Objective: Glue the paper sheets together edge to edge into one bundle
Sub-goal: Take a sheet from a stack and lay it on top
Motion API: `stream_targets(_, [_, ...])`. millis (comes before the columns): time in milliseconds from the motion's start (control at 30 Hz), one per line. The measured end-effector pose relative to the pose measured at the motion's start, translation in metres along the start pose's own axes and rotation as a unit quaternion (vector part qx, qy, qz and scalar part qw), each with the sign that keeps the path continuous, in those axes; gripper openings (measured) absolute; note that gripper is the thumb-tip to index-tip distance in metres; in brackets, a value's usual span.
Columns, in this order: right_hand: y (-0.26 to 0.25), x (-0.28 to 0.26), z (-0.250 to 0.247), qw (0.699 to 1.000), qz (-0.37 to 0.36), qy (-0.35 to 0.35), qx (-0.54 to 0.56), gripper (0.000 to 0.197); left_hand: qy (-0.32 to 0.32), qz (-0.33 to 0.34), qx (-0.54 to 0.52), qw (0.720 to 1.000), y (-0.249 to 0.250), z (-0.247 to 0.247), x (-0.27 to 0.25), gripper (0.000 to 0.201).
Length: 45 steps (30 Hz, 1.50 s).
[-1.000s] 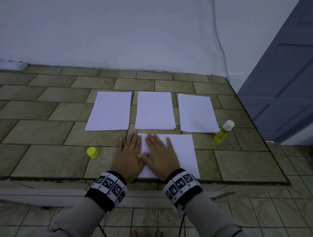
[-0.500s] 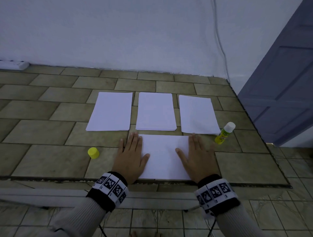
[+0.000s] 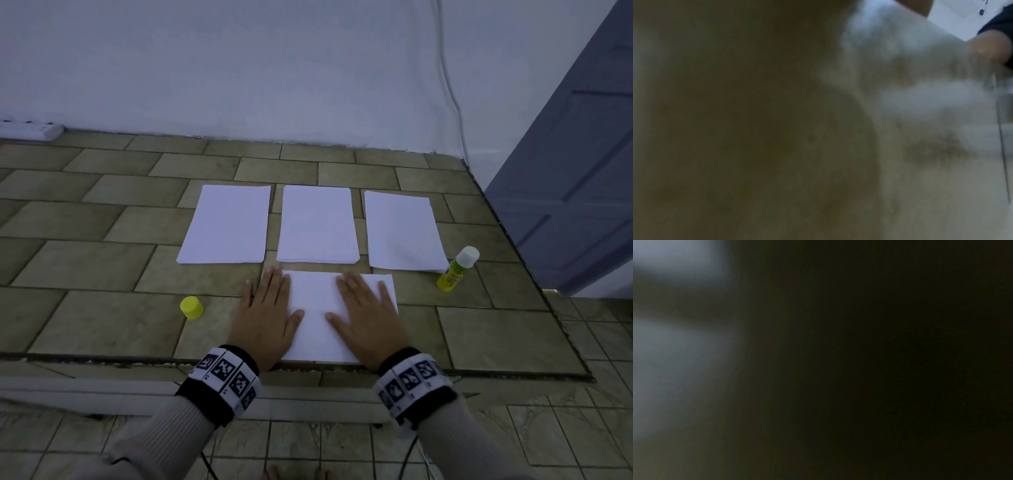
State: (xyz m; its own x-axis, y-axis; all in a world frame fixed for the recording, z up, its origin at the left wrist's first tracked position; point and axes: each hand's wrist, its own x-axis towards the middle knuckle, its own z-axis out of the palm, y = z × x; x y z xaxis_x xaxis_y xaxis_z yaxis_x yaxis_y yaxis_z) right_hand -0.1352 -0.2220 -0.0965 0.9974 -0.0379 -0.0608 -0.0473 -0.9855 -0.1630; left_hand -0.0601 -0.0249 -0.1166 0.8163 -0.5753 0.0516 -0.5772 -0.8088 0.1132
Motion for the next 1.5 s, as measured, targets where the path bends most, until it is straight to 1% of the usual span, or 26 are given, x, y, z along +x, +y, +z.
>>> stream_targets(67, [0.024,-0.009,-0.004,0.999,0.037,-0.007,-0.009,0.089,0.001,-0.002,-0.002,1.0,0.001,0.0,0.0,0.081])
stream_targets(167, [0.043,-0.018,-0.007,0.997,0.074,-0.005,-0.018,0.098,-0.005,-0.002,0.004,1.0,0.0,0.0,0.0,0.078])
stream_targets(233, [0.042,-0.02,-0.011,0.996,0.088,-0.008,-0.029,0.101,-0.01,-0.002,0.007,1.0,0.001,0.0,0.0,0.078])
stream_targets(333, [0.027,-0.016,-0.016,0.994,0.105,0.002,-0.027,0.105,-0.017,-0.003,-0.001,1.0,0.002,-0.001,0.0,0.079])
stream_targets(400, [0.008,-0.011,-0.014,0.997,0.082,0.004,0.003,0.104,-0.023,-0.005,-0.008,1.0,0.002,-0.002,0.001,0.081])
stream_targets(467, [-0.01,-0.008,-0.008,0.999,0.032,-0.011,0.015,0.098,-0.032,-0.009,-0.008,0.999,0.001,-0.002,0.001,0.081])
stream_targets(500, [-0.014,-0.007,-0.006,1.0,0.012,-0.021,0.012,0.095,-0.032,-0.01,-0.007,0.999,0.001,-0.002,0.001,0.081])
stream_targets(567, [-0.01,-0.006,-0.002,1.0,-0.005,-0.027,0.004,0.094,-0.029,-0.009,-0.006,1.0,0.001,-0.002,0.001,0.08])
stream_targets(667, [0.015,-0.014,-0.005,1.0,0.005,-0.024,-0.005,0.096,-0.03,-0.004,-0.006,1.0,0.001,-0.002,0.0,0.079])
stream_targets(800, [0.048,-0.028,-0.013,0.998,0.06,-0.028,-0.012,0.102,-0.033,0.001,-0.007,0.999,0.0,-0.001,0.0,0.079])
stream_targets(867, [0.055,-0.032,-0.021,0.996,0.082,-0.044,-0.014,0.102,-0.036,0.002,-0.003,0.999,0.001,-0.001,0.0,0.079])
stream_targets(933, [0.054,-0.033,-0.035,0.992,0.102,-0.067,-0.019,0.088,-0.037,0.003,-0.008,0.999,0.001,-0.002,0.0,0.084])
stream_targets(1000, [0.044,-0.033,-0.053,0.994,0.104,-0.045,-0.004,0.067,-0.042,0.006,-0.017,0.999,0.001,-0.003,-0.001,0.09])
stream_targets(1033, [0.039,-0.032,-0.063,0.995,0.092,-0.031,0.012,0.06,-0.04,0.008,-0.016,0.999,0.002,-0.004,0.0,0.093])
stream_targets(1067, [0.034,-0.03,-0.071,0.996,0.078,-0.031,0.032,0.056,-0.04,0.008,-0.014,0.999,0.002,-0.004,0.0,0.096])
stream_targets(1167, [0.024,-0.02,-0.082,0.993,0.032,-0.088,0.067,0.052,-0.051,0.003,-0.014,0.999,0.004,-0.007,0.0,0.105])
stream_targets(1233, [0.024,-0.01,-0.078,0.992,0.005,-0.114,0.054,0.051,-0.075,-0.002,-0.005,0.997,0.005,-0.011,-0.001,0.115])
stream_targets(1300, [0.027,0.0,-0.072,0.993,-0.009,-0.115,0.021,0.052,-0.097,0.0,-0.002,0.995,0.004,-0.013,-0.002,0.123])
stream_targets(1433, [0.032,0.011,-0.065,0.994,-0.005,-0.095,-0.046,0.053,-0.1,0.006,-0.001,0.995,0.002,-0.013,-0.002,0.128])
stream_targets(1500, [0.032,0.014,-0.065,0.993,0.005,-0.097,-0.067,0.049,-0.101,0.007,-0.005,0.995,0.002,-0.013,-0.002,0.13])
